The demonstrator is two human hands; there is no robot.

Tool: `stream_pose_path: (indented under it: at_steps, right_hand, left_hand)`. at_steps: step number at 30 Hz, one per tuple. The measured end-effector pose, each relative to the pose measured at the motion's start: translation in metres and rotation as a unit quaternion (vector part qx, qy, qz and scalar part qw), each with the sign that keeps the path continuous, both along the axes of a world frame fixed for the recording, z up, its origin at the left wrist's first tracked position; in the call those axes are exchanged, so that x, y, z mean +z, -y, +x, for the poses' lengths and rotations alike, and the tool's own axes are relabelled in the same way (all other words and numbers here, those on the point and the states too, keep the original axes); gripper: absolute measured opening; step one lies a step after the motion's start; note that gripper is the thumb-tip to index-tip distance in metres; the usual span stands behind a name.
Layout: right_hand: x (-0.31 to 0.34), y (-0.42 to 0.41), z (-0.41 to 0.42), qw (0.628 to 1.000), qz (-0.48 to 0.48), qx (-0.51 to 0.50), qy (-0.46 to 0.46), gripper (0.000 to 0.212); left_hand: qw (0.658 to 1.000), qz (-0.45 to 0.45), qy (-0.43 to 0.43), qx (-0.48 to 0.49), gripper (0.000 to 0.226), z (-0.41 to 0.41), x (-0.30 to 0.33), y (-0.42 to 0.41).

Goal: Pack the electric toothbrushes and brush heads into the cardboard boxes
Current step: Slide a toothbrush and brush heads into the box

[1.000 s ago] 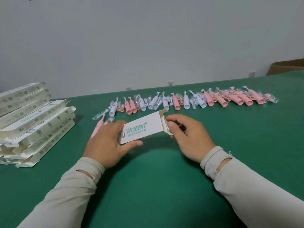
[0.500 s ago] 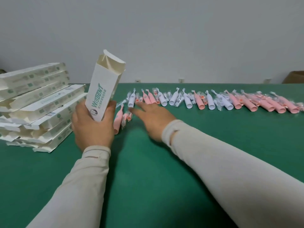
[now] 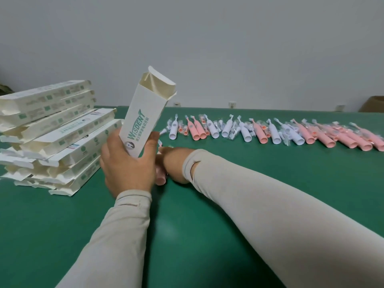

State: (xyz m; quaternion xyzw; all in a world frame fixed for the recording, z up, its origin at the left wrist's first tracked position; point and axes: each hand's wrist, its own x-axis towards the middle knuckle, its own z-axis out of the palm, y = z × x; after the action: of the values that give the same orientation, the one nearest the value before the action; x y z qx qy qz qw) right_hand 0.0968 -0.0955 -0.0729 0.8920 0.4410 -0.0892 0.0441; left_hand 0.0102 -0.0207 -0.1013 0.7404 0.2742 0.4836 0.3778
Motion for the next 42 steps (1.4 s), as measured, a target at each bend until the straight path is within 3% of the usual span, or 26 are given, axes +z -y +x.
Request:
stream_pose_path:
  at_steps: [2, 7, 12, 16, 19, 25, 28, 31, 34, 38, 42]
  right_hand:
    - [-0.004, 0.029, -0.02, 0.997, 0.009, 0.042, 0.064, 0.042]
    - [-0.015, 0.117, -0.055, 0.997, 0.04, 0.034, 0.064, 0.049]
    - [-0.019, 0.224, -0.057, 0.994, 0.034, -0.084, 0.056, 0.06]
    - [-0.019, 0.287, -0.049, 0.978, 0.058, -0.194, 0.043, 0.066]
    - [-0.017, 0.304, -0.043, 0.969, 0.109, -0.221, 0.019, 0.071]
    - [-0.018, 0.325, -0.039, 0.942, 0.22, -0.249, 0.038, 0.065]
    - [-0.015, 0.335, -0.033, 0.887, 0.331, -0.306, 0.098, 0.049]
    - [-0.014, 0.33, -0.031, 0.841, 0.398, -0.358, 0.072, 0.026]
    - [-0.007, 0.311, -0.031, 0.856, 0.354, -0.369, 0.077, 0.015]
    - [0.004, 0.281, -0.024, 0.902, 0.155, -0.385, 0.117, 0.033]
    - [0.001, 0.273, -0.022, 0.903, 0.123, -0.397, 0.105, 0.034]
  left_hand:
    - [1.0, 0.005, 0.005, 0.0, 0.073, -0.001, 0.0, 0.001]
    - [0.999, 0.04, -0.008, -0.014, 0.067, -0.003, -0.002, 0.008]
    - [0.987, 0.085, -0.063, -0.121, 0.056, 0.001, -0.007, 0.02]
    - [0.954, 0.15, -0.135, -0.22, 0.055, 0.004, -0.01, 0.044]
    - [0.931, 0.213, -0.175, -0.24, 0.048, 0.013, 0.002, 0.078]
    - [0.952, 0.167, -0.151, -0.209, 0.046, 0.023, 0.005, 0.128]
    - [0.941, 0.193, -0.196, -0.199, 0.055, 0.024, -0.004, 0.126]
    - [0.933, 0.22, -0.209, -0.194, 0.057, 0.027, -0.005, 0.122]
    - [0.93, 0.231, -0.212, -0.193, 0.059, 0.029, -0.004, 0.123]
    - [0.922, 0.244, -0.223, -0.202, 0.057, 0.031, -0.006, 0.12]
    - [0.925, 0.244, -0.214, -0.197, 0.06, 0.03, -0.007, 0.117]
